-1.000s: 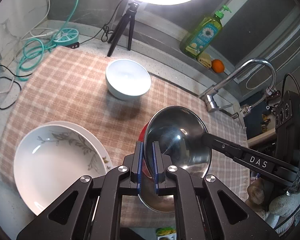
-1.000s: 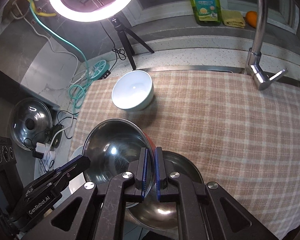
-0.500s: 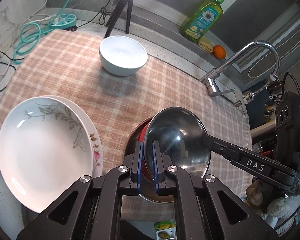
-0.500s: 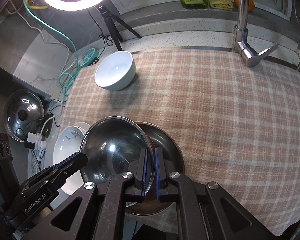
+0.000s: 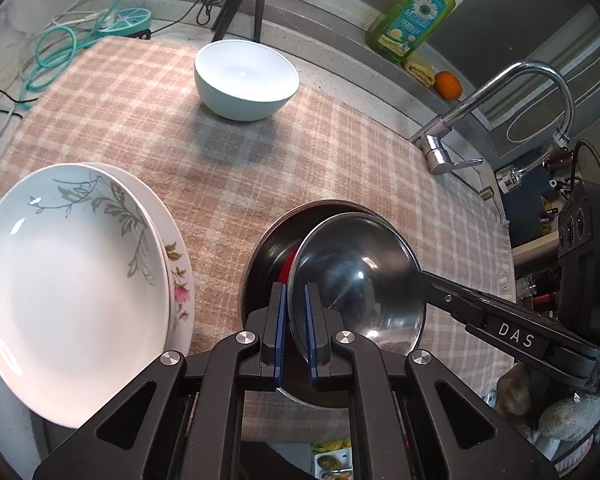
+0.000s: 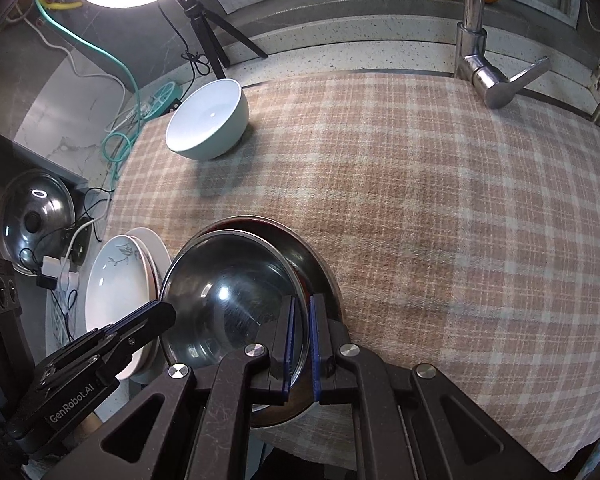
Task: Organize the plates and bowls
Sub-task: 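Lower the red-sided bowl into the large steel bowl and open both grippers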
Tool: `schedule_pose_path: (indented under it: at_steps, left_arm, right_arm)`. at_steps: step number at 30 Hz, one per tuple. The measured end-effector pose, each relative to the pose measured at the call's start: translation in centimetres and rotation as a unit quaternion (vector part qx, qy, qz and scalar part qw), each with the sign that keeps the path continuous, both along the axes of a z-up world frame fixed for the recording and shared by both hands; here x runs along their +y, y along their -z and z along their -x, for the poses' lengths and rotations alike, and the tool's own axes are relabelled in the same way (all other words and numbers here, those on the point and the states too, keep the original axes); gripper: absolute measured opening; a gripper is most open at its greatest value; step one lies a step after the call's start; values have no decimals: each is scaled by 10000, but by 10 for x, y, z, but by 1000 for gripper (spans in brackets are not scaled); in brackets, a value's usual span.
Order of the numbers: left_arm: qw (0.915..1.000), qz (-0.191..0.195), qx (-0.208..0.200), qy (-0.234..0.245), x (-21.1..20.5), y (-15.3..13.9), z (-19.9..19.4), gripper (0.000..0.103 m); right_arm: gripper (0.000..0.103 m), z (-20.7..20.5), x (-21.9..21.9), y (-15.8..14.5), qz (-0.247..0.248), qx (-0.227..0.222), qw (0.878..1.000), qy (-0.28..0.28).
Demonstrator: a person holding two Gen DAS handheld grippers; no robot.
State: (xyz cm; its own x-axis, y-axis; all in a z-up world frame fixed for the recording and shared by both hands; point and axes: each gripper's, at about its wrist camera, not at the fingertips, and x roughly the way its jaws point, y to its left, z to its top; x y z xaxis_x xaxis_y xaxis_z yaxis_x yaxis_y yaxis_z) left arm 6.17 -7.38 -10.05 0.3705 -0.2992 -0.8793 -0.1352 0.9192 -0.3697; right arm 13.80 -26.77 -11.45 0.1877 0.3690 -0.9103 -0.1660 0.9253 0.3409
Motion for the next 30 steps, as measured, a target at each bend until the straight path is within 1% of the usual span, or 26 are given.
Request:
schedule_pose_path:
  at_steps: [21,26,30]
  left_arm:
    - [9998,-148,153,60,0,13,-6,7]
    - [9995,-247,166,132,-2,14,-8,7]
    - [9993,-261,189,213,-3,14,-9,7]
  right_arm:
    - [7,-3,10,15,199,30,9996,-195]
    - [7,-6,11,16,220,21,9995,-225]
    - [10,-7,12,15,234,40,9994,-251]
